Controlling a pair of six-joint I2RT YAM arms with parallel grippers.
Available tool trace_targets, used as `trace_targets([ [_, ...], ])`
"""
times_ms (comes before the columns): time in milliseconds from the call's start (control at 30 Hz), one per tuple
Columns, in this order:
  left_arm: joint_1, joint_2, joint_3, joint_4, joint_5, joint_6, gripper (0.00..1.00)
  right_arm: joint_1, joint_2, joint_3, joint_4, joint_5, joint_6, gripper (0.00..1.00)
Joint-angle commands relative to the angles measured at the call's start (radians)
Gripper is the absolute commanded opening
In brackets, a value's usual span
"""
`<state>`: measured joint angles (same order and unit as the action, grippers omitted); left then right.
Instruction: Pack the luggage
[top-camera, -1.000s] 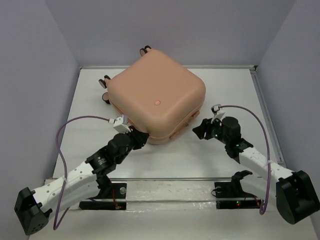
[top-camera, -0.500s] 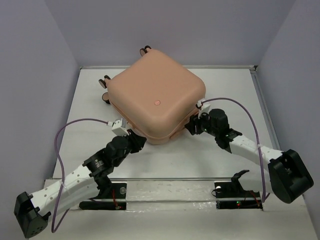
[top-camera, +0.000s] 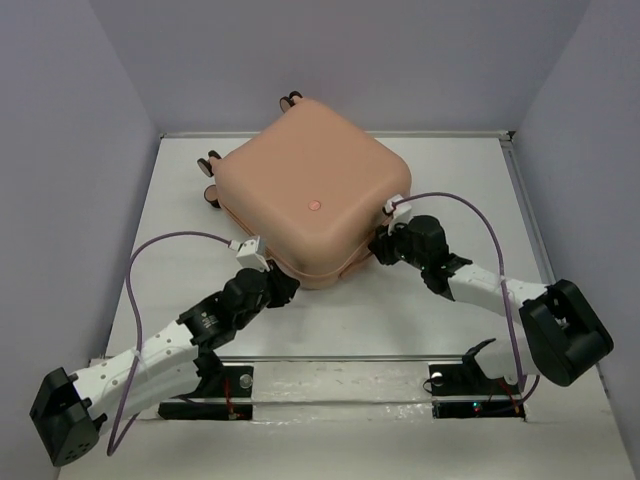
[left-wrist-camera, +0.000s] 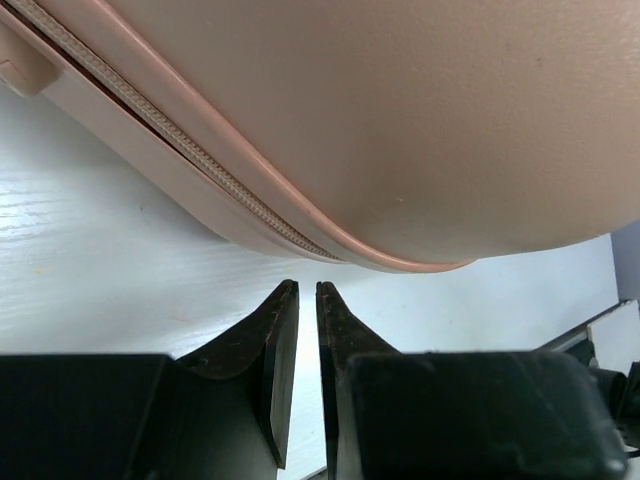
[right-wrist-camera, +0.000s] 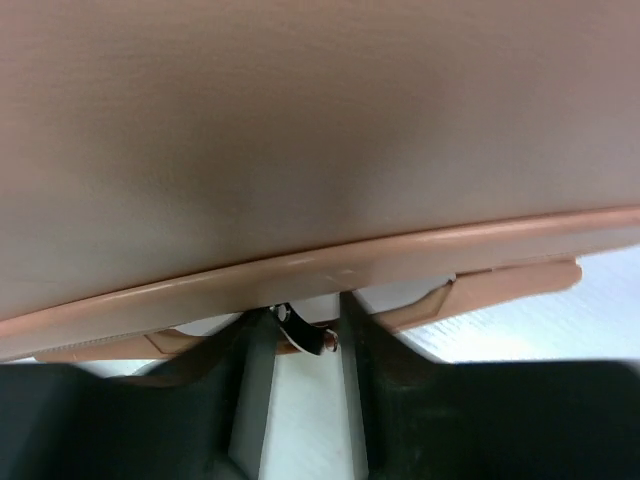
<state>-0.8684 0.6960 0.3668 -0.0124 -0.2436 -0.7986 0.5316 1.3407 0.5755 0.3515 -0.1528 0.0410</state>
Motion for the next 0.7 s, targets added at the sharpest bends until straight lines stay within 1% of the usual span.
trace_targets([
  [0, 0.002, 0.048, 0.014, 0.087, 0.018, 0.053, 0.24, 0.025, -0.017, -0.011, 0.155, 0.039, 0.002, 0.17],
  [67, 0.002, 0.069, 0.024, 0.133, 0.018, 0.061, 0.24, 0.034, -0.044, -0.023, 0.143, 0.053, 0.017, 0.07],
  [167, 0.002, 0.106, 0.044, 0.172, 0.015, 0.073, 0.24, 0.089, -0.087, -0.031, 0.061, 0.070, 0.042, 0.07],
  [200, 0.002, 0.117, 0.052, 0.184, 0.012, 0.076, 0.24, 0.090, -0.100, -0.037, 0.040, 0.079, 0.054, 0.07],
  [333, 0.002, 0.187, 0.090, 0.238, -0.006, 0.096, 0.24, 0.226, -0.152, -0.092, -0.070, 0.148, 0.131, 0.07],
  [367, 0.002, 0.201, 0.107, 0.247, -0.008, 0.101, 0.24, 0.295, -0.164, -0.104, -0.084, 0.200, 0.176, 0.07],
  [433, 0.002, 0.239, 0.126, 0.270, -0.011, 0.108, 0.24, 0.375, -0.187, -0.133, -0.120, 0.226, 0.215, 0.07],
  [467, 0.002, 0.250, 0.142, 0.275, -0.008, 0.113, 0.24, 0.455, -0.192, -0.138, -0.138, 0.260, 0.258, 0.07],
  [500, 0.002, 0.260, 0.149, 0.284, -0.008, 0.119, 0.24, 0.497, -0.195, -0.138, -0.153, 0.275, 0.276, 0.07],
  [567, 0.002, 0.276, 0.162, 0.288, -0.010, 0.124, 0.24, 0.589, -0.193, -0.121, -0.213, 0.315, 0.302, 0.07],
  [600, 0.002, 0.280, 0.175, 0.293, -0.010, 0.125, 0.24, 0.667, -0.189, -0.112, -0.224, 0.353, 0.334, 0.07],
  [667, 0.002, 0.298, 0.182, 0.304, -0.008, 0.130, 0.24, 0.735, -0.146, -0.077, -0.204, 0.361, 0.370, 0.07],
])
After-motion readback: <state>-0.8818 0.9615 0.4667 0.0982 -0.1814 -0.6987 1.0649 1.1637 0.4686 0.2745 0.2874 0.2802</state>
